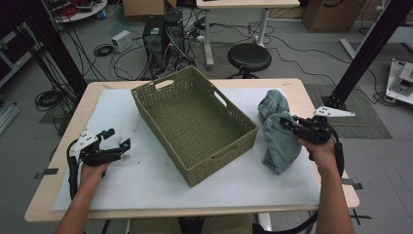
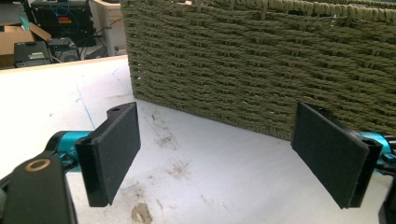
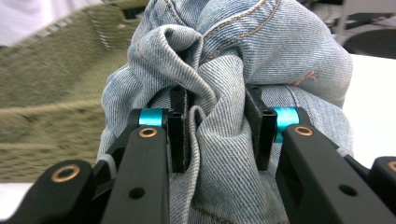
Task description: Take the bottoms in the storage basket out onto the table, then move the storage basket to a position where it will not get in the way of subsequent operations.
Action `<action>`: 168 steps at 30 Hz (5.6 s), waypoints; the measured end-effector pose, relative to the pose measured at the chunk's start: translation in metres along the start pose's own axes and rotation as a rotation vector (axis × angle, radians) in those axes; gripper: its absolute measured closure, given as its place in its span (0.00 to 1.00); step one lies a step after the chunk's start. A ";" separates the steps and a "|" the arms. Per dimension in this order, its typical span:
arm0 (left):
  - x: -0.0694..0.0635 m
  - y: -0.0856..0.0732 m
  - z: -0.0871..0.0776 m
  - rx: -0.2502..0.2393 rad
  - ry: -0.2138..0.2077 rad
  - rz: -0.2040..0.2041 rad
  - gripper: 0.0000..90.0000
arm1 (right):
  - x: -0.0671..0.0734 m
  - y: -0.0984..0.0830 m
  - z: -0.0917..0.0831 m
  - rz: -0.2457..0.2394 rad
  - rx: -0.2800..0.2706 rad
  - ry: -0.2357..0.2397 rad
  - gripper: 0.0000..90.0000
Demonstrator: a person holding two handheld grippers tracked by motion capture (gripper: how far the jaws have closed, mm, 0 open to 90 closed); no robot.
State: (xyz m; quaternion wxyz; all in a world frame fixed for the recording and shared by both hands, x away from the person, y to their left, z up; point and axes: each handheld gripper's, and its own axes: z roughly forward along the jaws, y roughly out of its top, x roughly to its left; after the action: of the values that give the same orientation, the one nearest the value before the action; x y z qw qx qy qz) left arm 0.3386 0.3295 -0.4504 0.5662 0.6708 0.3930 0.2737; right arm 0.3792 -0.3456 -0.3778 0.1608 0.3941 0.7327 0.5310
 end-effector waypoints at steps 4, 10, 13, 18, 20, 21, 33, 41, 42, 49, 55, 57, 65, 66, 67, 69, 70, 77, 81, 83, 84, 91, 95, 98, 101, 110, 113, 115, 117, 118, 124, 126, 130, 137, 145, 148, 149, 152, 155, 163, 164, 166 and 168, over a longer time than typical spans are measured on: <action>0.000 0.000 0.000 0.002 0.000 0.003 0.18 | 0.003 -0.009 0.006 -0.055 0.066 -0.072 0.75; 0.000 0.000 -0.001 0.002 0.003 0.006 0.18 | 0.005 -0.025 0.021 -0.069 0.122 -0.100 0.75; -0.001 0.000 0.000 0.001 0.003 0.009 0.17 | 0.008 -0.032 0.027 -0.082 0.135 -0.138 0.74; -0.001 0.000 -0.001 -0.004 0.004 0.010 0.17 | 0.016 -0.033 0.035 -0.087 0.149 -0.241 0.50; -0.001 0.000 -0.001 -0.003 0.003 0.012 0.17 | 0.020 -0.031 0.032 -0.089 0.132 -0.260 0.42; -0.001 0.000 -0.001 -0.004 0.003 0.012 0.18 | 0.023 -0.030 0.028 -0.088 0.118 -0.269 0.41; -0.001 0.000 -0.001 -0.003 0.001 0.011 0.17 | 0.050 -0.030 -0.006 -0.072 0.006 -0.264 0.23; -0.002 -0.001 -0.002 -0.011 0.003 0.018 0.17 | 0.061 -0.032 -0.008 -0.077 0.004 -0.166 0.23; -0.002 -0.001 -0.002 -0.011 0.003 0.018 0.17 | 0.062 -0.032 -0.008 -0.081 0.002 -0.158 0.23; -0.002 0.000 -0.001 -0.006 0.007 0.016 0.17 | 0.061 -0.035 -0.008 -0.086 0.007 -0.151 0.23; -0.003 -0.001 -0.002 -0.012 0.005 0.019 0.17 | 0.060 -0.035 -0.009 -0.083 0.005 -0.158 0.23; -0.003 -0.001 -0.002 -0.014 0.005 0.019 0.17 | 0.061 -0.034 -0.007 -0.085 0.004 -0.157 0.23; -0.003 -0.001 -0.002 -0.014 0.005 0.020 0.17 | 0.068 -0.032 0.002 -0.118 0.023 -0.129 0.23; -0.003 -0.001 -0.002 -0.013 0.005 0.020 0.17 | 0.068 -0.032 0.003 -0.120 0.027 -0.128 0.23; -0.003 -0.001 -0.002 -0.013 0.005 0.020 0.17 | 0.068 -0.033 0.004 -0.124 0.031 -0.126 0.23; -0.004 -0.001 -0.002 -0.009 0.011 0.027 0.17 | 0.070 -0.033 0.005 -0.131 0.032 -0.114 0.23; -0.004 -0.001 -0.002 -0.006 0.013 0.028 0.17 | 0.070 -0.033 0.004 -0.137 0.028 -0.107 0.23; -0.004 -0.001 -0.002 -0.008 0.012 0.025 0.17 | 0.077 -0.029 0.012 -0.156 0.027 -0.002 0.23; -0.005 -0.001 -0.002 -0.009 0.014 0.033 0.17 | 0.084 -0.024 0.025 -0.181 0.047 0.031 0.23; -0.006 -0.001 -0.003 -0.009 0.015 0.034 0.17 | 0.088 -0.022 0.033 -0.195 0.064 0.042 0.23; -0.006 -0.001 -0.003 -0.009 0.015 0.037 0.17 | 0.088 -0.021 0.037 -0.209 0.075 0.039 0.23; -0.007 -0.001 -0.003 -0.008 0.020 0.041 0.17 | 0.090 -0.016 0.056 -0.247 0.120 0.034 0.23; -0.007 -0.001 -0.003 -0.010 0.020 0.038 0.17 | 0.090 -0.015 0.062 -0.246 0.119 0.056 0.23; -0.007 -0.001 -0.003 -0.009 0.020 0.036 0.17 | 0.092 -0.012 0.067 -0.251 0.117 0.066 0.23; -0.006 -0.001 -0.003 -0.008 0.017 0.036 0.17 | 0.092 -0.012 0.066 -0.242 0.119 0.073 0.23; -0.006 -0.001 -0.002 0.000 0.019 0.032 0.17 | 0.102 -0.013 0.064 -0.256 0.133 0.105 0.23; -0.006 0.000 -0.002 0.004 0.021 0.038 0.17 | 0.108 -0.014 0.064 -0.264 0.137 0.119 0.23; -0.006 0.000 -0.002 0.003 0.023 0.036 0.17 | 0.113 -0.015 0.064 -0.263 0.136 0.136 0.23; -0.006 -0.001 -0.002 0.000 0.032 0.028 0.17 | 0.119 -0.016 0.066 -0.273 0.133 0.132 0.23; -0.006 -0.001 -0.003 -0.002 0.034 0.026 0.17 | 0.121 -0.016 0.066 -0.273 0.133 0.129 0.23; -0.005 -0.001 -0.003 -0.008 0.042 0.016 0.17 | 0.133 -0.018 0.071 -0.282 0.126 0.135 0.23; -0.005 -0.001 -0.003 -0.009 0.048 0.013 0.17 | 0.138 -0.017 0.073 -0.286 0.125 0.126 0.23; -0.005 0.000 -0.004 -0.004 0.052 0.003 0.17 | 0.147 -0.017 0.079 -0.293 0.122 0.118 0.23; -0.003 0.000 -0.006 0.003 0.060 -0.012 0.17 | 0.160 -0.016 0.088 -0.309 0.124 0.135 0.23; 0.001 0.000 -0.012 -0.002 0.089 -0.024 0.17 | 0.165 -0.016 0.090 -0.309 0.126 0.163 0.23; 0.002 0.000 -0.013 -0.009 0.092 -0.031 0.18 | 0.167 -0.016 0.092 -0.318 0.124 0.168 0.23; 0.002 0.000 -0.013 -0.008 0.092 -0.031 0.17 | 0.168 -0.016 0.093 -0.321 0.123 0.170 0.23; 0.002 0.000 -0.013 -0.008 0.091 -0.031 0.17 | 0.169 -0.016 0.095 -0.323 0.122 0.179 0.23; 0.002 0.001 -0.013 -0.010 0.092 -0.035 0.17 | 0.172 -0.015 0.097 -0.312 0.117 0.195 0.23; 0.006 0.005 -0.018 -0.038 0.124 -0.050 0.17 | 0.186 -0.015 0.108 -0.330 0.118 0.244 0.23; 0.006 0.005 -0.019 -0.040 0.125 -0.052 0.17 | 0.187 -0.015 0.108 -0.331 0.118 0.246 0.23; 0.007 0.006 -0.020 -0.041 0.127 -0.053 0.17 | 0.188 -0.015 0.109 -0.331 0.119 0.251 0.23; 0.008 0.009 -0.023 -0.053 0.131 -0.059 0.17 | 0.193 -0.014 0.111 -0.335 0.122 0.275 0.23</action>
State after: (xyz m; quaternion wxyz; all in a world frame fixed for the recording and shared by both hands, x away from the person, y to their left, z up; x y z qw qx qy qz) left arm 0.3262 0.3480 -0.4379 0.5649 0.6243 0.4413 0.3105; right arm 0.3229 -0.1305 -0.3982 0.1214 0.1999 0.8338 0.5002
